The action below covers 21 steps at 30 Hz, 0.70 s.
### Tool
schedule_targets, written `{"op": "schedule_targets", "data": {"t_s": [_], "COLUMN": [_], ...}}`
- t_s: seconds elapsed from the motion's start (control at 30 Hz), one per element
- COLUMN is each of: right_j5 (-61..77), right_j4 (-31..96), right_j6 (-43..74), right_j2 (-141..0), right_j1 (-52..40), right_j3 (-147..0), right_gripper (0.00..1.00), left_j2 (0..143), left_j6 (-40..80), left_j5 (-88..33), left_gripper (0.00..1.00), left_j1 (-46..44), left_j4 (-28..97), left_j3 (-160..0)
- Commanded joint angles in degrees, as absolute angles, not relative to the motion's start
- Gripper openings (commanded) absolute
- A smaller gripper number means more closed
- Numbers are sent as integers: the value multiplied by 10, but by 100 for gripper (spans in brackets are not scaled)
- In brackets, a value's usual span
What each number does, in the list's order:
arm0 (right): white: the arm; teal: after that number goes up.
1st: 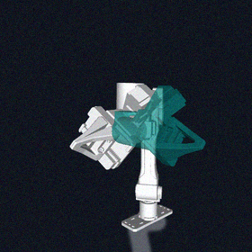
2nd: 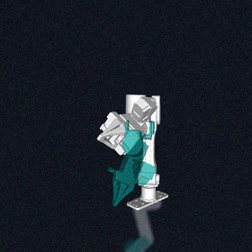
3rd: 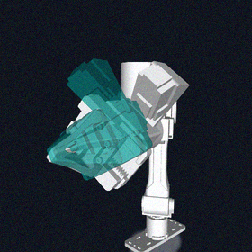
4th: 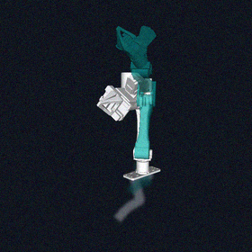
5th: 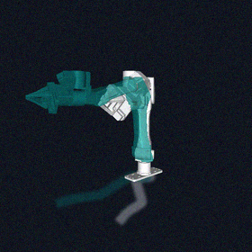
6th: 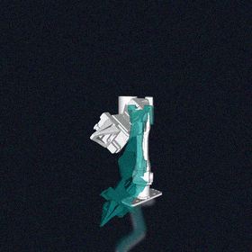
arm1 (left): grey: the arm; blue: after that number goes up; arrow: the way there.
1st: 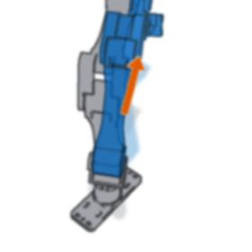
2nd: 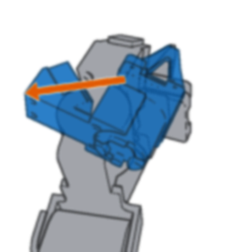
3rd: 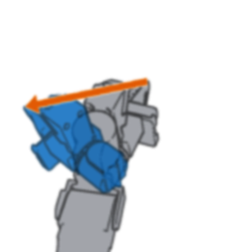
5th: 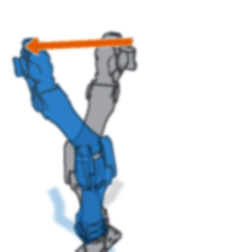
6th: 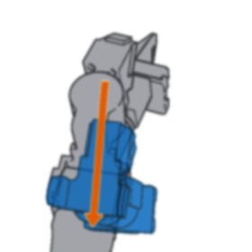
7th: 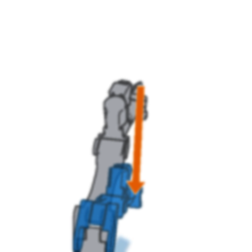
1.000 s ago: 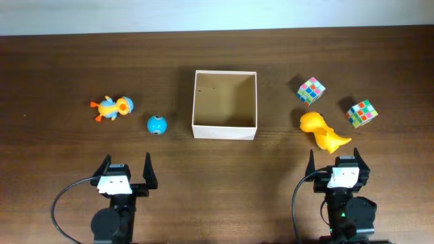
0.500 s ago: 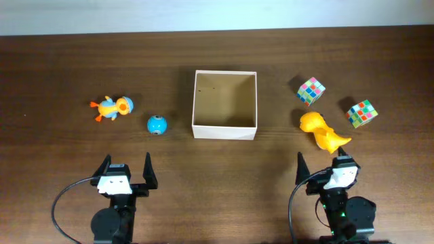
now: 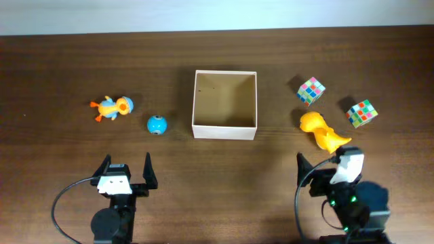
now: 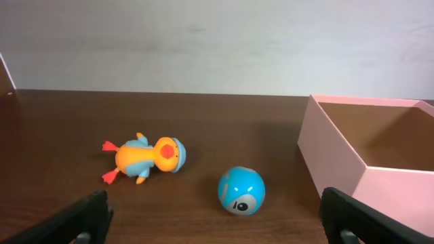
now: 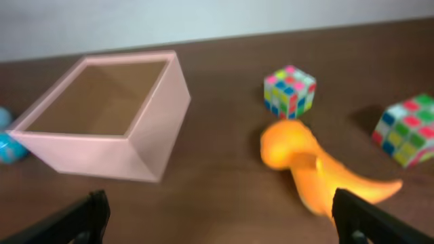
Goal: Pack container
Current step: 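Move the right gripper over the upper Rubik's cube and lower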
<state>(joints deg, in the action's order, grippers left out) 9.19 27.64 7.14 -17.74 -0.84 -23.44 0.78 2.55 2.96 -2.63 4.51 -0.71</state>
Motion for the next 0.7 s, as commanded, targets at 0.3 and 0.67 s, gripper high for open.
{"op": "schedule_targets", "data": {"t_s": [0.3, 0.67], "right_j5": [178, 149], "right_j4": [555, 518], "right_j6": [76, 130], "right_j2": [-527, -693], "right_j1": [-7, -8], "right_j3": [-658, -739], "right_gripper": [99, 99], "left_j2": [3, 3], "left_j6": [14, 14], "left_j5": [23, 23], "left_gripper": [99, 99], "left_j1": [-30, -30], "left_j4": [46, 46], "left_j3": [-6, -6]}}
